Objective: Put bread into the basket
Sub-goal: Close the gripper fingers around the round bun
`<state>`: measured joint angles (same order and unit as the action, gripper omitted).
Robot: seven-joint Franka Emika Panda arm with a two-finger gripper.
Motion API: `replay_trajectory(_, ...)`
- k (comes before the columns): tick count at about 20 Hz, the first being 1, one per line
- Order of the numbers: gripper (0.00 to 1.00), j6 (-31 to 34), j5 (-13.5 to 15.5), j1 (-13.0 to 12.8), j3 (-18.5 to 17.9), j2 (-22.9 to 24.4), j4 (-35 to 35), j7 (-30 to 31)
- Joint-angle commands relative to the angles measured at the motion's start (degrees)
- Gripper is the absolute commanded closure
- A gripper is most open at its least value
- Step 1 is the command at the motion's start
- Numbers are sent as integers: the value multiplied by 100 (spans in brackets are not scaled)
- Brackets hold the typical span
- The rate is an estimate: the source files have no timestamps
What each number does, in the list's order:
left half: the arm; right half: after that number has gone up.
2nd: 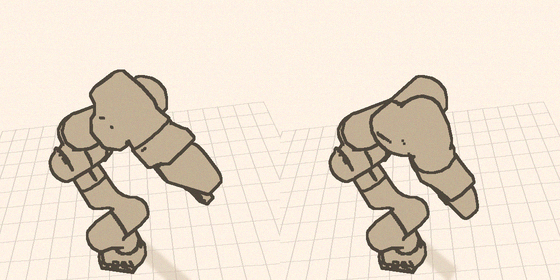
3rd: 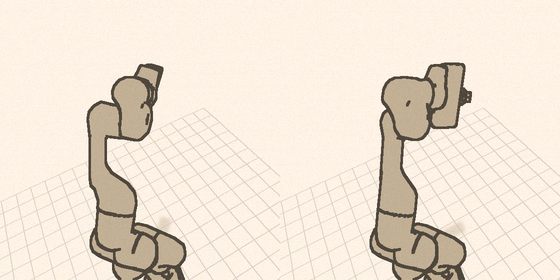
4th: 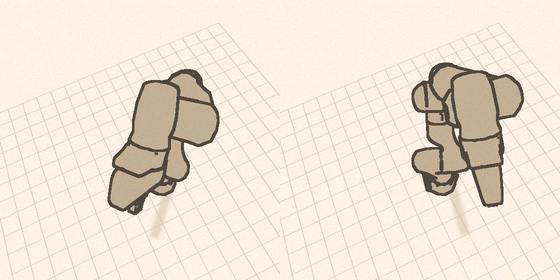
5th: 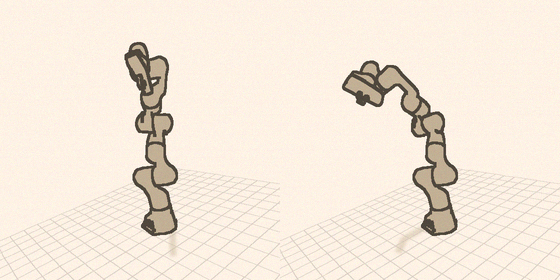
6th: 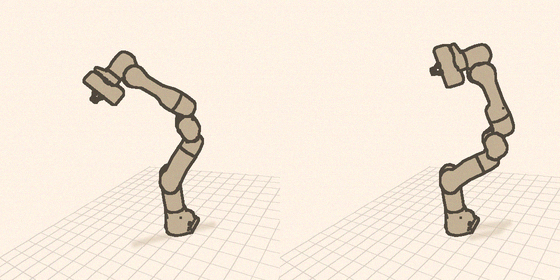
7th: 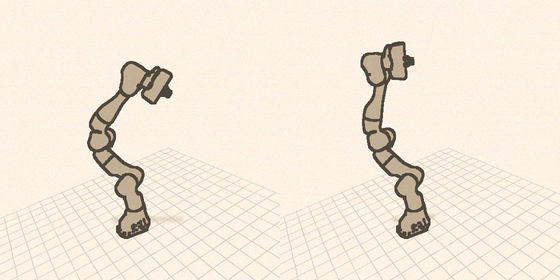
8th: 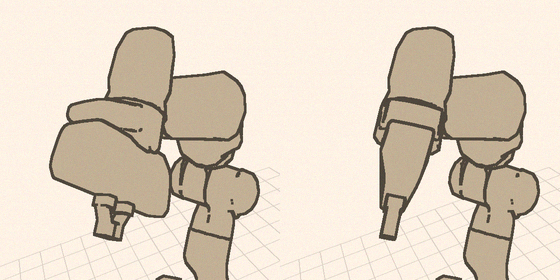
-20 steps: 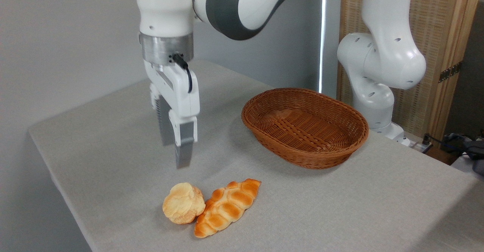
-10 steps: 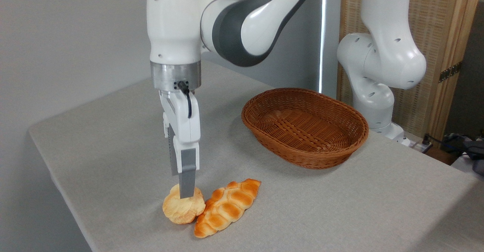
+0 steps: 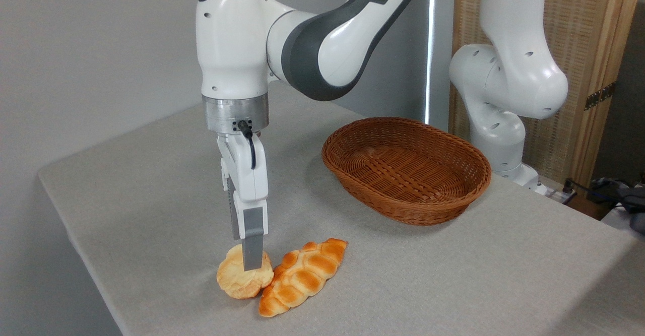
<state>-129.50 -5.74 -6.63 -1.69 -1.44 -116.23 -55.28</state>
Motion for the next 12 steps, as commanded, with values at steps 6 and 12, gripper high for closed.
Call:
replay_trajectory(6, 0, -523, -85, -14, 20, -313, -58, -89)
replay_trajectory(12, 45, -656, -85, -23, 20, -348, -58, -89)
